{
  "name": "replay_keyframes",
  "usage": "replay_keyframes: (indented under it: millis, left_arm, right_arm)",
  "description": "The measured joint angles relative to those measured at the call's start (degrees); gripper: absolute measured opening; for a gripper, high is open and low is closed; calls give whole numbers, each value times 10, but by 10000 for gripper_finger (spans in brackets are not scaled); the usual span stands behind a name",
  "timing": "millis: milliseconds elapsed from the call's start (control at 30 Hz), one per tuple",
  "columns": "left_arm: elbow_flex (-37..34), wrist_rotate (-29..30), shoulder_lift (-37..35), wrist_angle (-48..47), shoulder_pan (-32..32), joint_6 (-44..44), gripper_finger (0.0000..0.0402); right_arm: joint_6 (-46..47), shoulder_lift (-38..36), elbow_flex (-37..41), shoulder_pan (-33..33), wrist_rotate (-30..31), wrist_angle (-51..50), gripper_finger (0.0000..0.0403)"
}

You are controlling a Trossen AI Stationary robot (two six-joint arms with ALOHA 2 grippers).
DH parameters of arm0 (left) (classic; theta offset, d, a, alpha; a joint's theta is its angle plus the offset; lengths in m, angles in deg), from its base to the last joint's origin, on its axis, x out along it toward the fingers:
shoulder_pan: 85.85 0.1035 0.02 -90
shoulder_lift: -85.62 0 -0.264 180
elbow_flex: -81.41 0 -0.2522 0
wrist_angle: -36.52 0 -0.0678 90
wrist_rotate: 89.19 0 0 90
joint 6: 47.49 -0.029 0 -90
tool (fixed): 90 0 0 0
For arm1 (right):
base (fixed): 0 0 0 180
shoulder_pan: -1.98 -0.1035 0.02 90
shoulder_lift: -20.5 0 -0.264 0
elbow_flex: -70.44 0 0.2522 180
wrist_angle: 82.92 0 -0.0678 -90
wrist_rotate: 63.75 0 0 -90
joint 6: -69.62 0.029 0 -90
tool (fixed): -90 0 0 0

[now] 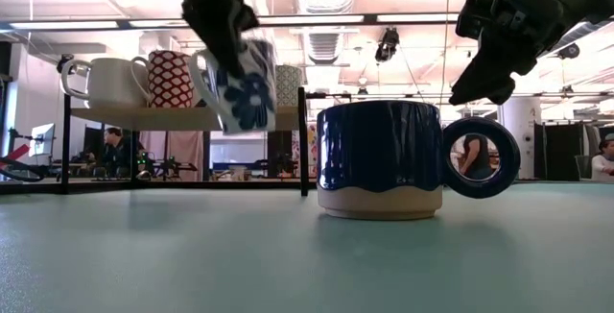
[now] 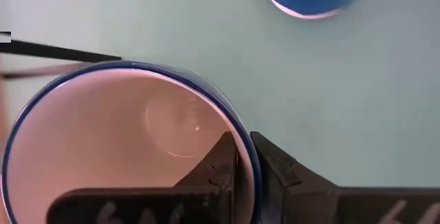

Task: Place coffee mugs
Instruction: Put the white blue patterned mug on the shelf

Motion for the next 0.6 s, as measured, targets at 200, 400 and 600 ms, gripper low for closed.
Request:
replay_keyframes:
  millis: [200,400,600]
  left_arm:
    - [66,2,-41,-82,37,-65,10]
    - [90,-28,-83,-131,77,-152,10]
    - [90,-37,-99,-158,136,-199,10]
  right_arm:
    - [0,0,0,0,0,0,123]
    - [0,0,0,0,0,0,123]
    - [0,0,0,0,0,0,123]
